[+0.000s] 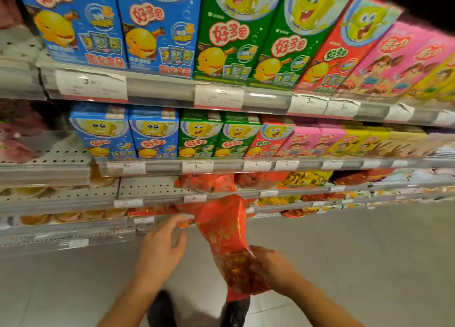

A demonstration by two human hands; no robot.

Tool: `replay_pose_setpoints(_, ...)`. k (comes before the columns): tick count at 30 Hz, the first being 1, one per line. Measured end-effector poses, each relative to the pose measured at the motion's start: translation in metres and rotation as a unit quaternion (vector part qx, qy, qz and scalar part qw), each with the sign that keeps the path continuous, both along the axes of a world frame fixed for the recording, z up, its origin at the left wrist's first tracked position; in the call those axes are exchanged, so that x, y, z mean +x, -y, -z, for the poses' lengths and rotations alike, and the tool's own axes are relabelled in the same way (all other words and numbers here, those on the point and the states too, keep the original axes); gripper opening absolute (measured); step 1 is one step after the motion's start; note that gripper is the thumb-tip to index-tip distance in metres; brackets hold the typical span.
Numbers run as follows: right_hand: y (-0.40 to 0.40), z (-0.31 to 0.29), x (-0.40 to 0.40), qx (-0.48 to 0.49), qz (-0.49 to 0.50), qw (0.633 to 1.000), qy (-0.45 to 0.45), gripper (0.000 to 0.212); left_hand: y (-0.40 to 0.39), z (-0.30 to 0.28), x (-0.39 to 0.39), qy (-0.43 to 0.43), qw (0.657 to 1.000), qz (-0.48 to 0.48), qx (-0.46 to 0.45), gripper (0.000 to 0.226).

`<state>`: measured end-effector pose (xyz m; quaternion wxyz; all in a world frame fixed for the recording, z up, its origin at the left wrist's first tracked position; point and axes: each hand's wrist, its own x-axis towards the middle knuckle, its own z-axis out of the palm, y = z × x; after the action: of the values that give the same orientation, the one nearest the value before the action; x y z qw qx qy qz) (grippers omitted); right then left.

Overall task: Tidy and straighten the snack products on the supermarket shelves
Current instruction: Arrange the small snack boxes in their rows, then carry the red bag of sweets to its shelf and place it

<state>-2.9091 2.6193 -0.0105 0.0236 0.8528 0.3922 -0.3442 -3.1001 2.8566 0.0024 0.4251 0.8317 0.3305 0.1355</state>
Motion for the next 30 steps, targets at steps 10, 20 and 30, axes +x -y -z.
replay_pose_setpoints(10, 0.091, -0.004, 0.045, 0.268, 0.158, 0.948, -0.064, 0.017, 0.093, 0.047, 0.06, -0.167, 0.93, 0.08, -0.319, 0.104)
replay_pose_setpoints(20, 0.156, -0.013, 0.137, 0.344, 0.231, 0.855, -0.311, 0.053, 0.209, 0.011, 0.152, 0.021, 0.896, -0.066, -0.438, 0.115)
replay_pose_setpoints(30, 0.174, -0.001, 0.191, 0.288, 0.284, 0.849, -0.341, 0.015, 0.232, -0.005, 0.161, 0.052, 0.939, -0.098, -0.326, 0.079)
